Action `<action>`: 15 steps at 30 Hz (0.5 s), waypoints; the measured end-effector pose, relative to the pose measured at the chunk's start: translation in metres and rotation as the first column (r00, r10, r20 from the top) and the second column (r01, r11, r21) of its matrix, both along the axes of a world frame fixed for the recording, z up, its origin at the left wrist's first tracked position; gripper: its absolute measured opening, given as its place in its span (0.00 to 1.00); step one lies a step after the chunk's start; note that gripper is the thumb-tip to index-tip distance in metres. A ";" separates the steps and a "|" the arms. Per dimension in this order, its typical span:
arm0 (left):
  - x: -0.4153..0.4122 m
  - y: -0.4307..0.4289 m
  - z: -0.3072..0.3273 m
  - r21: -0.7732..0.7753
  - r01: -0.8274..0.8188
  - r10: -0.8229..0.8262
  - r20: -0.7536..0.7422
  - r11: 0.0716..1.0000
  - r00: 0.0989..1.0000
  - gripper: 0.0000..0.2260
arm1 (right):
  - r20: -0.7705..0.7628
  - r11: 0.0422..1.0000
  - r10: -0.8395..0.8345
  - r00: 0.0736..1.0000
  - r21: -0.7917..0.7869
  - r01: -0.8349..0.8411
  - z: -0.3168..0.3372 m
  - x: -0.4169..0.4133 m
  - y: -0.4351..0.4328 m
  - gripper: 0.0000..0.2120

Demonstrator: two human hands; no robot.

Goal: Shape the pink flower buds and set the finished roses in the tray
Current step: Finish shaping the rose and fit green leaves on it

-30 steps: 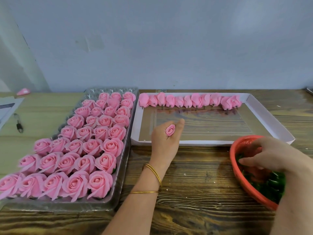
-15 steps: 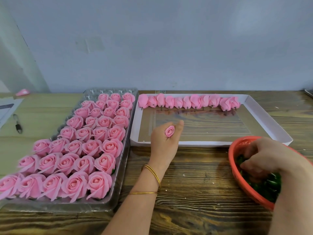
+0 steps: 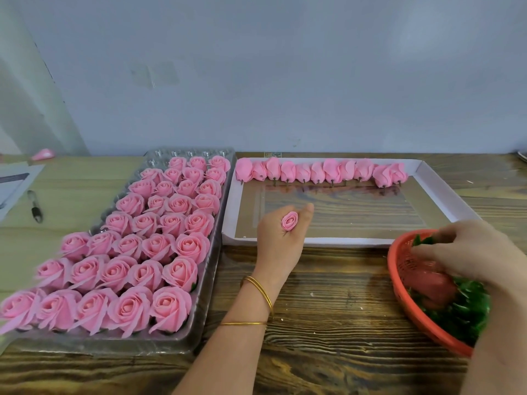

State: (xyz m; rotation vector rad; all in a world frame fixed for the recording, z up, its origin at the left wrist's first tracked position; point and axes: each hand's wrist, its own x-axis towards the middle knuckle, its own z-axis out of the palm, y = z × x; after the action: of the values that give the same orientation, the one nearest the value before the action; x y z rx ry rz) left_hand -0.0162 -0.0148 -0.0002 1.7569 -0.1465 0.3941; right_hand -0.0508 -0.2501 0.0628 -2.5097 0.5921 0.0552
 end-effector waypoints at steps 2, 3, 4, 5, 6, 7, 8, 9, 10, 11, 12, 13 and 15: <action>0.000 0.000 0.000 0.008 0.002 -0.002 0.001 1.000 1.000 0.21 | 0.100 1.000 -0.025 0.995 0.014 0.024 0.000 0.000 -0.001 0.08; 0.000 0.000 0.000 0.008 0.003 -0.003 0.001 1.000 1.000 0.21 | 0.159 0.999 -0.034 0.987 0.029 0.030 0.000 0.000 -0.001 0.07; 0.000 0.000 0.000 0.007 0.004 -0.004 0.002 1.000 1.000 0.21 | 0.224 0.998 -0.036 0.974 0.056 0.024 0.000 0.000 -0.001 0.07; 0.000 0.000 0.000 0.006 0.005 -0.005 0.004 1.000 1.000 0.22 | 0.290 0.995 -0.031 0.957 0.096 0.003 0.000 0.000 -0.001 0.06; 0.000 0.000 0.000 0.007 0.007 -0.007 0.005 1.000 1.000 0.22 | 0.352 0.990 -0.023 0.936 0.139 -0.027 0.000 0.000 0.001 0.05; 0.001 0.001 0.000 0.009 0.009 -0.009 0.007 1.000 1.000 0.23 | 0.411 0.982 -0.016 0.912 0.179 -0.063 -0.001 0.001 0.002 0.05; 0.000 0.000 0.000 0.010 0.010 -0.010 0.008 1.000 1.000 0.23 | 0.464 0.970 -0.008 0.886 0.220 -0.106 0.000 0.001 0.005 0.06; 0.000 0.000 0.000 0.013 0.012 -0.012 0.009 1.000 1.000 0.23 | 0.513 0.953 0.003 0.858 0.258 -0.158 0.001 0.000 0.009 0.06; -0.001 0.000 0.000 0.018 0.014 -0.014 0.009 1.000 1.000 0.23 | 0.562 0.933 0.019 0.827 0.288 -0.217 0.004 -0.001 0.014 0.07; -0.001 0.000 0.000 0.024 0.016 -0.016 0.006 1.000 1.000 0.23 | 0.607 0.910 0.035 0.794 0.309 -0.277 0.006 -0.002 0.019 0.07; 0.000 0.000 0.000 0.027 0.017 -0.017 0.001 1.000 1.000 0.22 | 0.643 0.883 0.050 0.764 0.329 -0.335 0.009 -0.003 0.025 0.06; 0.000 0.000 0.000 0.026 0.017 -0.017 -0.004 1.000 1.000 0.21 | 0.670 0.851 0.066 0.740 0.349 -0.392 0.011 -0.004 0.030 0.05; 0.001 0.000 0.000 0.019 0.017 -0.017 -0.012 1.000 1.000 0.21 | 0.695 0.773 0.096 0.712 0.399 -0.494 0.013 -0.004 0.041 0.03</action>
State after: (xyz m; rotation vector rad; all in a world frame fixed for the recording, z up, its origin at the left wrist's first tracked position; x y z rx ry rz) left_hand -0.0155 -0.0143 0.0001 1.7751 -0.1573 0.3710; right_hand -0.0548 -0.2088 0.0761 -1.8252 -0.1484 -0.4400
